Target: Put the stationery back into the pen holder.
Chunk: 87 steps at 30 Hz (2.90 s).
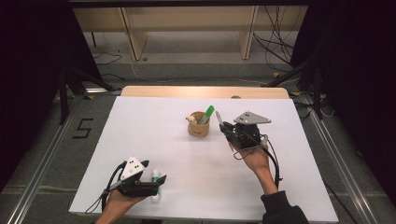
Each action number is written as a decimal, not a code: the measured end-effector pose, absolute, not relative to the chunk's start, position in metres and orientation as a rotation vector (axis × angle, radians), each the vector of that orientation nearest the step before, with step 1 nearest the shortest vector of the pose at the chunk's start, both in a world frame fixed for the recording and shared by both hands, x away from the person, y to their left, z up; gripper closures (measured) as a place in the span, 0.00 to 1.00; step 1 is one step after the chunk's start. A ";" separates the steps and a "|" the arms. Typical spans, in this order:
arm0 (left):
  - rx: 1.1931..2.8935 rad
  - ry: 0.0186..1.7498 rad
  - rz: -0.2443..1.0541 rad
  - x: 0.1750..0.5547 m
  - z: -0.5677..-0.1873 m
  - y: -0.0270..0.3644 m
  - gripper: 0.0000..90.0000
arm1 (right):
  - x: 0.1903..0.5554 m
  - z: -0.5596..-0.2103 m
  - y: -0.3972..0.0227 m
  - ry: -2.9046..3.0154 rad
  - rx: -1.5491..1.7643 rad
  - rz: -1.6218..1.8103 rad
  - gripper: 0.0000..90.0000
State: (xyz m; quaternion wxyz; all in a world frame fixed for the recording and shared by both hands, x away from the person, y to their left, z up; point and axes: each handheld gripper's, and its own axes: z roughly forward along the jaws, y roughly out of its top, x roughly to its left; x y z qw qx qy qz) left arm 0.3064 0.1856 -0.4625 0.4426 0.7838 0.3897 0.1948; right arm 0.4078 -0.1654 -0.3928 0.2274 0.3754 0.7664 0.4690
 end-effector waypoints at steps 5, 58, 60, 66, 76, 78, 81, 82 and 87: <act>1.942 0.967 0.488 0.306 -0.462 0.186 0.17 | 0.411 -0.394 -0.163 2.110 1.050 1.327 0.89; 1.931 0.972 0.475 0.306 -0.462 0.187 0.17 | 0.495 -0.386 -0.100 1.865 1.168 1.519 0.89; 1.929 0.972 0.474 0.306 -0.462 0.187 0.17 | 0.498 -0.389 -0.098 1.872 1.162 1.506 0.89; 1.931 0.970 0.473 0.306 -0.462 0.187 0.17 | 0.505 -0.396 -0.096 1.871 1.178 1.502 0.89; 1.932 0.969 0.472 0.306 -0.462 0.187 0.17 | 0.508 -0.406 -0.091 1.887 1.180 1.490 0.89; 1.931 0.969 0.471 0.306 -0.462 0.187 0.17 | 0.509 -0.407 -0.089 1.887 1.181 1.493 0.89; 1.933 0.968 0.471 0.306 -0.462 0.187 0.17 | 0.509 -0.408 -0.086 1.888 1.165 1.484 0.89; 1.932 0.968 0.473 0.306 -0.462 0.187 0.17 | 0.509 -0.409 -0.085 1.889 1.165 1.482 0.89; 1.937 0.967 0.473 0.306 -0.463 0.187 0.17 | 0.510 -0.415 -0.083 1.908 1.162 1.449 0.89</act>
